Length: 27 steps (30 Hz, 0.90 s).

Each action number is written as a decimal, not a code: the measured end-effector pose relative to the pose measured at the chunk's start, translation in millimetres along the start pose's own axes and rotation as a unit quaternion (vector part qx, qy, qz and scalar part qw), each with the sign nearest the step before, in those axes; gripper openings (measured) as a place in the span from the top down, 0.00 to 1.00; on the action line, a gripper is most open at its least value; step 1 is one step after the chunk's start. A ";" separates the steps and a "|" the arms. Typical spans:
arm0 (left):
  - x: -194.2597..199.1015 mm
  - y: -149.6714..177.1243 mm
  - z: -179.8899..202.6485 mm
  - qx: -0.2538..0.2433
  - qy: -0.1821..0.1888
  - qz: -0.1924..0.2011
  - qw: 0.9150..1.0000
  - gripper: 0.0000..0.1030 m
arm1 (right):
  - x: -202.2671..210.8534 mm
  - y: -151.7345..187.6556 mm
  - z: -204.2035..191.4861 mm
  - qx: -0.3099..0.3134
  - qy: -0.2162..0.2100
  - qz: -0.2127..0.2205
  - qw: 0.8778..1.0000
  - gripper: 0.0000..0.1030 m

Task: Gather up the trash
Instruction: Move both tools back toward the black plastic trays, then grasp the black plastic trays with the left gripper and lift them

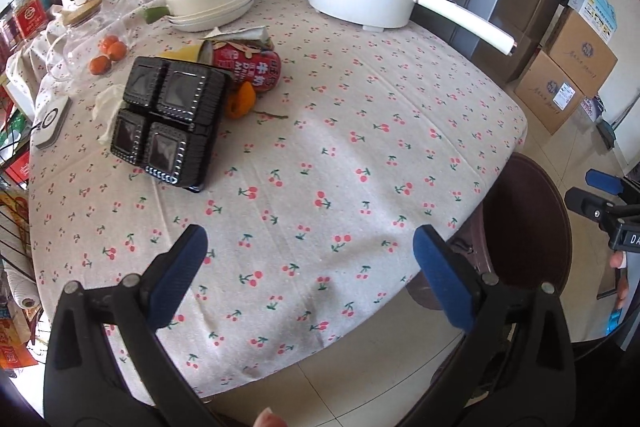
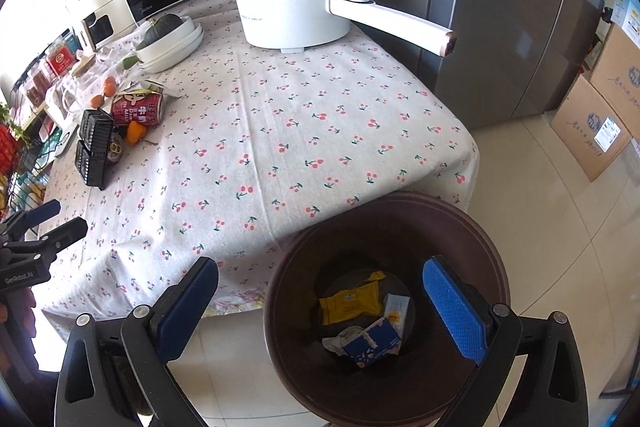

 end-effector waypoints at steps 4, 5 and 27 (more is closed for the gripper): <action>-0.4 -5.7 -28.8 0.024 -0.029 0.005 0.999 0.01 | -2.9 -10.6 -20.8 0.014 -0.006 0.002 1.000 0.00; -1.9 -7.0 -36.0 0.029 -0.040 0.005 0.999 0.01 | -3.6 -12.7 -25.4 0.016 -0.007 0.002 1.000 0.00; -87.7 -38.6 -74.3 0.030 -0.235 -0.003 0.972 0.07 | -26.8 -27.6 -34.9 0.017 -0.003 -0.019 1.000 0.00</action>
Point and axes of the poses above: each gripper's, at about its wrist camera, not at the fingertips, and x roughly against the way its jaws point, z to its right, y to its underside, the point moved 3 cm from there along -x, roughly the way its jaws point, and after that the axes turned 2 degrees about y, right-handed, at the moved point
